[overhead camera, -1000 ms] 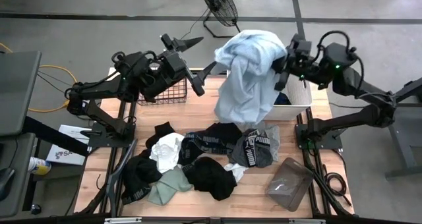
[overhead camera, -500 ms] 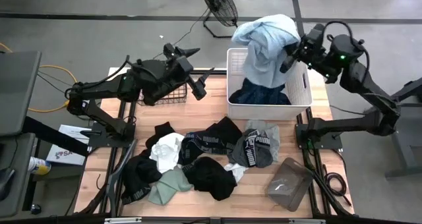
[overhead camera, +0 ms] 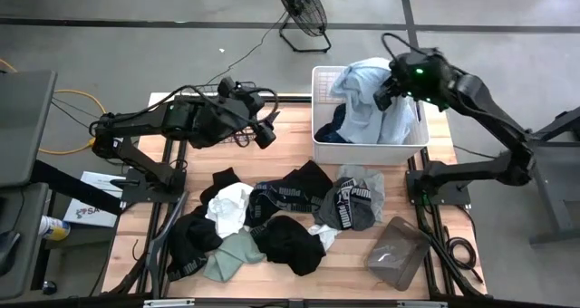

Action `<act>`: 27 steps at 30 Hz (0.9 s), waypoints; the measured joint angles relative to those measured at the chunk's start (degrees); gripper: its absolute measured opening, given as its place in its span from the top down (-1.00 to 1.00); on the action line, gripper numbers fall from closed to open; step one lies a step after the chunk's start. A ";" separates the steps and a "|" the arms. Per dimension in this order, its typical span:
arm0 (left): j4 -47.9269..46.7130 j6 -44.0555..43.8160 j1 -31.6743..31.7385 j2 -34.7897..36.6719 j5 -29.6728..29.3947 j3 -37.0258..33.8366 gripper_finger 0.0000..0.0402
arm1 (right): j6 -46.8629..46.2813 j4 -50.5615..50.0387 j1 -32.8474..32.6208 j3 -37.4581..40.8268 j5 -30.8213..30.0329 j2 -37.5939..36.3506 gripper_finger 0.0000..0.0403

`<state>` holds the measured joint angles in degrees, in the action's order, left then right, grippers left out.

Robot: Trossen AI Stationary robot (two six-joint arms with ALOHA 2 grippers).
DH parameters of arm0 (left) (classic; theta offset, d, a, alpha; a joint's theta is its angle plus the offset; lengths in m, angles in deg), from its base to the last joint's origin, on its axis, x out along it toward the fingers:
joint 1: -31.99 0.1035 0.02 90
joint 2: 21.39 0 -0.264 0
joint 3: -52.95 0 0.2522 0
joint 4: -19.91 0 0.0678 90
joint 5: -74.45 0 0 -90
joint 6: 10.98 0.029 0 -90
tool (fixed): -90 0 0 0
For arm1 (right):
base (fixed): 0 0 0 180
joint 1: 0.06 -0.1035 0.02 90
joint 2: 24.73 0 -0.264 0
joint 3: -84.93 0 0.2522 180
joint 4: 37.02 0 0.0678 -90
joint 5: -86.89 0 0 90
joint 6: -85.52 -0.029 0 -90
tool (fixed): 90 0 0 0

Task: Pick & Place Cloths
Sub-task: Put the white patterned shirt into the white bin

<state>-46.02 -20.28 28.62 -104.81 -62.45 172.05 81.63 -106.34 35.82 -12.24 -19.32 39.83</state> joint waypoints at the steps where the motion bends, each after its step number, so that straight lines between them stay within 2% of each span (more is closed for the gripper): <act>1: -1.57 -1.18 0.00 0.00 0.01 0.00 -0.75 | -1.84 -1.35 0.61 0.00 1.36 1.02 0.98; 11: -9.54 -6.62 0.00 0.00 -0.13 -0.02 -0.75 | -18.63 -9.82 4.39 0.00 9.25 14.48 0.98; 27: -13.51 -7.05 0.00 0.00 -0.13 -0.02 -0.75 | -23.24 -9.85 4.65 0.00 13.84 31.15 0.98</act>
<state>-59.53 -27.33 28.62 -104.81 -62.58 172.03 58.40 -116.19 40.47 -12.24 -5.48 70.98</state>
